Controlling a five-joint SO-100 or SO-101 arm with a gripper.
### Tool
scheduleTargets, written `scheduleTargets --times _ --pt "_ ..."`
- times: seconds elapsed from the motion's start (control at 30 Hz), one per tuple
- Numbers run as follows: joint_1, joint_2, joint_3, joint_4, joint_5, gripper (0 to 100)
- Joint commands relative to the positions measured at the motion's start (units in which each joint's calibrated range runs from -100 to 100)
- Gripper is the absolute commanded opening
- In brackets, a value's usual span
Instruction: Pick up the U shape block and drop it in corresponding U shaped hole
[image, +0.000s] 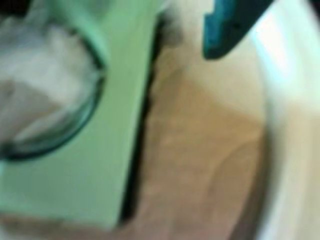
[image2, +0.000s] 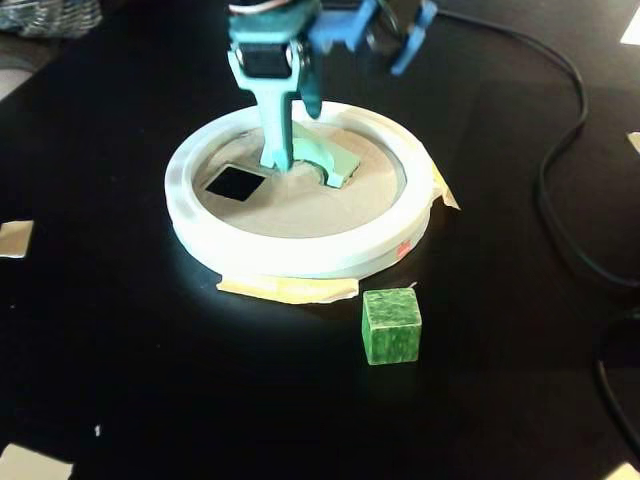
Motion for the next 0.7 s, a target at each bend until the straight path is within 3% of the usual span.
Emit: scheduleTargets --times 0.0,0.33,0.67 --pt "-0.64 -11.19 -5.98 6.69 0.1 72" --pt "-4.01 -15.85 -5.53 18.13 3.42 73" --pt "-3.26 -11.55 -4.98 18.43 6.64 72"
